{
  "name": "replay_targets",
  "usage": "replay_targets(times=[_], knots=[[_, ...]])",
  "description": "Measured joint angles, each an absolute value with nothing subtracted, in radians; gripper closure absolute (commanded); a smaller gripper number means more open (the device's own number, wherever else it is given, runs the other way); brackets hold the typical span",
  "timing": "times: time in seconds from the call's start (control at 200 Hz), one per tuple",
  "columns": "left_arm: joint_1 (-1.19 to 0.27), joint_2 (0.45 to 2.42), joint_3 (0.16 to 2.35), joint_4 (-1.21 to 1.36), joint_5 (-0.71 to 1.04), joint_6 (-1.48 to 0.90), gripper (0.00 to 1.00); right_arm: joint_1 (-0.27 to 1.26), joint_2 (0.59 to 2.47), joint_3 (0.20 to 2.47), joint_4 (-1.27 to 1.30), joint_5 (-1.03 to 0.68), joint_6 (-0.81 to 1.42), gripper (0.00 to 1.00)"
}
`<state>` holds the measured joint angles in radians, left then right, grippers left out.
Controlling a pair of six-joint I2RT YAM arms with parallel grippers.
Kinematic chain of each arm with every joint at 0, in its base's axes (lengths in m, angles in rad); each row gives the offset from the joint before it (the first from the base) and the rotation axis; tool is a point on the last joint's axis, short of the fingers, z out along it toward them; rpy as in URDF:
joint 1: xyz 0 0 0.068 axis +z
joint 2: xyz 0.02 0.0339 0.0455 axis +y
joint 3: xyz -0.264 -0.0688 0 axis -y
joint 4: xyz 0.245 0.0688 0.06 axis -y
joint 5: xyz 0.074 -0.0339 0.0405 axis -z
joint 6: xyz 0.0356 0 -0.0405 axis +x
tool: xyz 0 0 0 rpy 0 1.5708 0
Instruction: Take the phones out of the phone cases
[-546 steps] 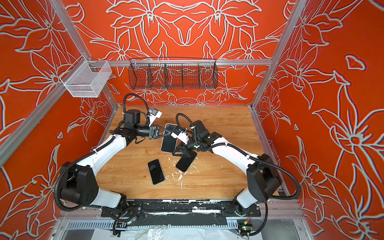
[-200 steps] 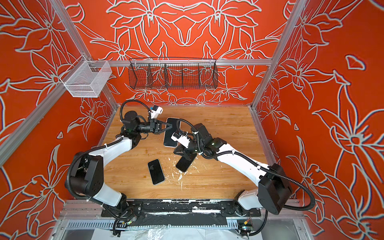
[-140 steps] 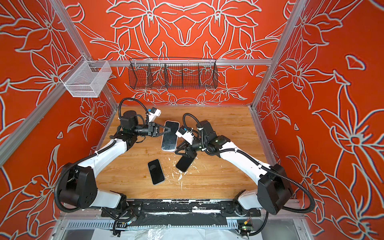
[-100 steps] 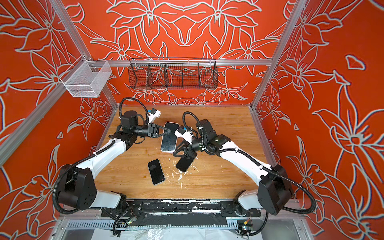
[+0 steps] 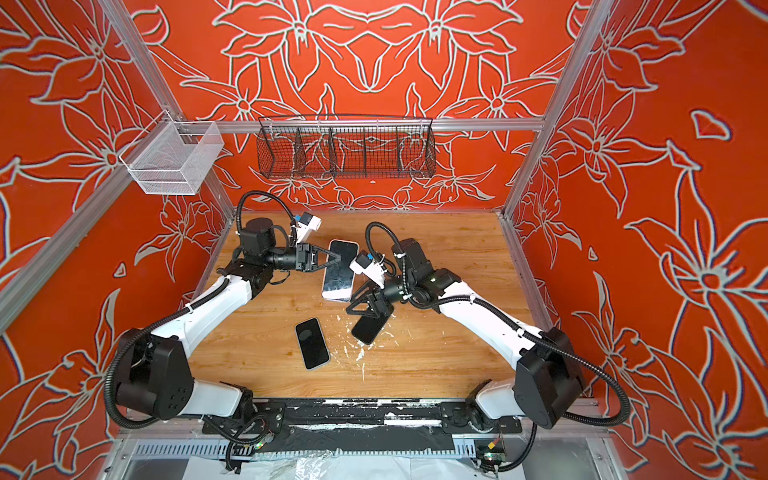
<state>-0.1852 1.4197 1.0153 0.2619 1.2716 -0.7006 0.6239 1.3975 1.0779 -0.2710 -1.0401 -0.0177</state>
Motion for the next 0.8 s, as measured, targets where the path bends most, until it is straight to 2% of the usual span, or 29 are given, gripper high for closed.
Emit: replay_targets(times=[0.38,0.465,0.616,0.801], knots=[[-0.190,1.420,0.995,0.306,1.272,-0.727,1.00,0.624,1.438,1.113,-0.252,-1.007,-0.014,0.58],[-0.190,1.420,0.995,0.307,1.272,-0.725,1.00,0.624,1.439,1.118,-0.248,-1.001,-0.014,0.63],[-0.190,1.420,0.990,0.320,1.272,-0.720,1.00,0.624,1.452,1.121,-0.248,-1.002,-0.010,0.77],[-0.190,1.420,0.989,0.353,1.285,-0.693,1.00,0.628,1.458,1.123,-0.253,-1.003,0.004,0.80]])
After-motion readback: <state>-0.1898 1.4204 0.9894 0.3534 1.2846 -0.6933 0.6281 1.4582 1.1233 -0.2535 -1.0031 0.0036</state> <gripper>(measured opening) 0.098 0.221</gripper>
